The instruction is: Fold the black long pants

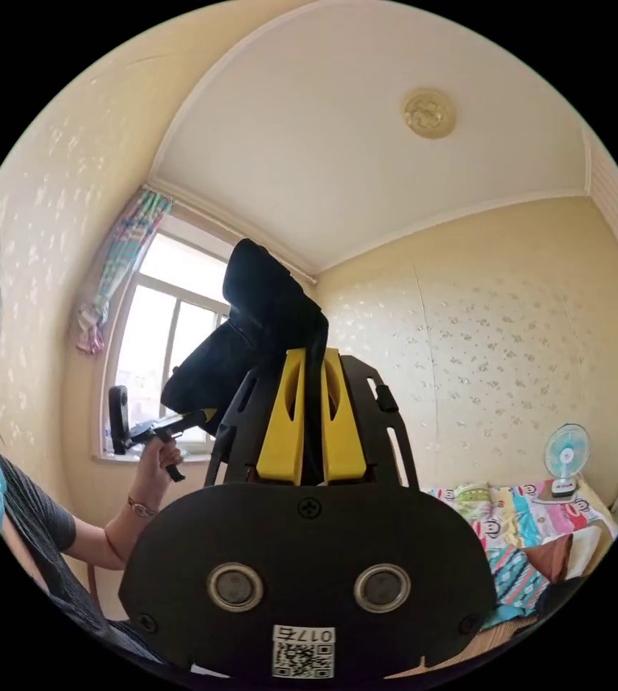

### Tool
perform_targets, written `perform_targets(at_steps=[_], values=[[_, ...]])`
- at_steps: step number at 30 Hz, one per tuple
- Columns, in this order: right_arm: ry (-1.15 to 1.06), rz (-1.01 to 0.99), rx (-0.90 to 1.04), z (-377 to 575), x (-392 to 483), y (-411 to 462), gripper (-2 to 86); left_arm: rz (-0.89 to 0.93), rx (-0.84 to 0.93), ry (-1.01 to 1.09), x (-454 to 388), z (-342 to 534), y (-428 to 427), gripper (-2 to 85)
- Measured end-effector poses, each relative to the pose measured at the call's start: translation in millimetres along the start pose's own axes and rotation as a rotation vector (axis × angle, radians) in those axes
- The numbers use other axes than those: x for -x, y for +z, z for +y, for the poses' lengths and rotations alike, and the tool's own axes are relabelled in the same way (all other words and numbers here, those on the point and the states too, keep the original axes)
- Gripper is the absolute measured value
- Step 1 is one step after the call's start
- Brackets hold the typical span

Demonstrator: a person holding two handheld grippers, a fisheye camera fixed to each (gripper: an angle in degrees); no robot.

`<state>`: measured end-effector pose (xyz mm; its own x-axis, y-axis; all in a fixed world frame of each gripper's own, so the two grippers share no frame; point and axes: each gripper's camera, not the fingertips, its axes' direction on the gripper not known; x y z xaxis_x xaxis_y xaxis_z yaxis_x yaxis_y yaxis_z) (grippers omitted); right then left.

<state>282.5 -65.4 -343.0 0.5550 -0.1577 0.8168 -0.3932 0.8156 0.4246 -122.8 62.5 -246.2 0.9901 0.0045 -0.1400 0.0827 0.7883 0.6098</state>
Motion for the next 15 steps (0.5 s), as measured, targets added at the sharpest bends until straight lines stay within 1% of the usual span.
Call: perform_targets(at_steps=[1,3,5,9,13,15], values=[[0.006,-0.01,-0.01,-6,0,-2,2.0,0.016,-0.022,-0.017,1,-5,-3,2.9],[-0.01,-0.018,-0.048,-28,5,-11,2.0,0.108,-0.102,-0.067,4,-23,-15,3.2],[-0.048,-0.017,-0.077,-41,10,-17,1.9,0.142,-0.139,-0.069,3,-36,-20,3.3],[-0.1,-0.049,-0.077,-66,16,-17,1.9,0.089,-0.202,-0.058,0,-58,-21,3.5],[-0.142,-0.04,-0.067,-77,11,2,1.9,0.132,-0.211,-0.113,21,-68,-2,4.0],[-0.146,-0.008,-0.027,-71,-2,22,2.0,0.161,-0.147,-0.144,41,-65,24,4.1]])
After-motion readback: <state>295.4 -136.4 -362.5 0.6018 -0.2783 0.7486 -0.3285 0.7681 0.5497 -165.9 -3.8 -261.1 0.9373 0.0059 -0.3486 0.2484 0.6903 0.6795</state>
